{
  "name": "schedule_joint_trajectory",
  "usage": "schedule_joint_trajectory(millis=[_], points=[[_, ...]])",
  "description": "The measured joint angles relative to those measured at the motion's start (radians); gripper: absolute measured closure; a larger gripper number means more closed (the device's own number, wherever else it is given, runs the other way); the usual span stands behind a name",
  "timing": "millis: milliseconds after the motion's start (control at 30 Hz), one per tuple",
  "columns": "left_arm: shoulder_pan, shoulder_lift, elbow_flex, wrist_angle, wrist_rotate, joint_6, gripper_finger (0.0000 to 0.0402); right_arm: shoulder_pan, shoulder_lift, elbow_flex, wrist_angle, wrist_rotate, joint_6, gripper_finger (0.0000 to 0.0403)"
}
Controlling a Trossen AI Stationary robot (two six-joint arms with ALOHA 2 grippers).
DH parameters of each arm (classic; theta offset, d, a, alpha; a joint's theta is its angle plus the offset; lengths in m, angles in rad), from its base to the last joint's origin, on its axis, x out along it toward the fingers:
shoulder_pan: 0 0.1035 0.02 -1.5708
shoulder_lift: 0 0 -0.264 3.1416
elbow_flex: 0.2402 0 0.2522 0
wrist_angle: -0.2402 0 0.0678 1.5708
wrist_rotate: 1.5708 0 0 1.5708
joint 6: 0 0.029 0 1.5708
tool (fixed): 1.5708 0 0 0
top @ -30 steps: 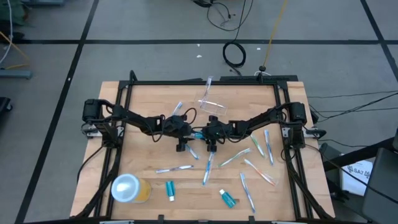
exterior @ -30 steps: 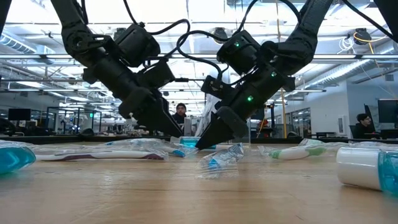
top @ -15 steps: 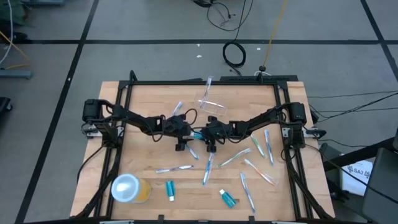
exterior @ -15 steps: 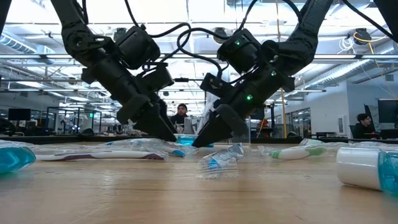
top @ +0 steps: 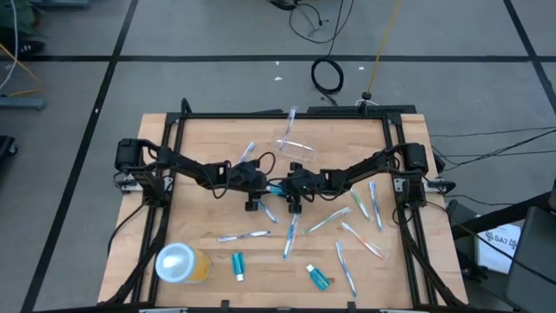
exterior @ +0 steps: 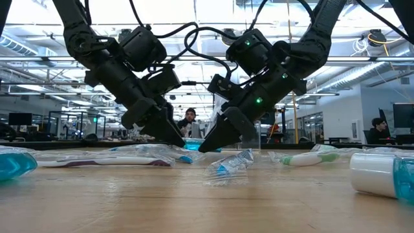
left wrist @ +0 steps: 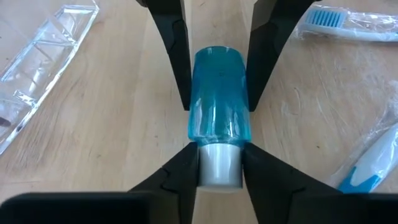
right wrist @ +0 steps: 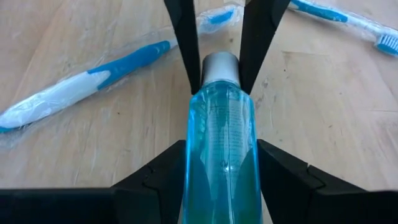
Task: Pick & Place toothbrushing station
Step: Put the top blue mouthwash into the transparent organizer
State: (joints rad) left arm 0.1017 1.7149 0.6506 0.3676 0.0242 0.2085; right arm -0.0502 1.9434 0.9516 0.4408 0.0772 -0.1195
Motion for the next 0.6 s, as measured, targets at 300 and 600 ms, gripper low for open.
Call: schedule_joint_trajectory(millis=[300,600], points=[[0.0,0.0,0.0,-0.001,0.0,-0.001,0.0276,0.0,0.0,0.0,0.001,0.002,0.001,0.0234],[0.0,0.0,0.0,0.0,0.0,-0.008,0.0224,0.0,-0.001,0.001,0.005,0.008,0.003,0.0234]])
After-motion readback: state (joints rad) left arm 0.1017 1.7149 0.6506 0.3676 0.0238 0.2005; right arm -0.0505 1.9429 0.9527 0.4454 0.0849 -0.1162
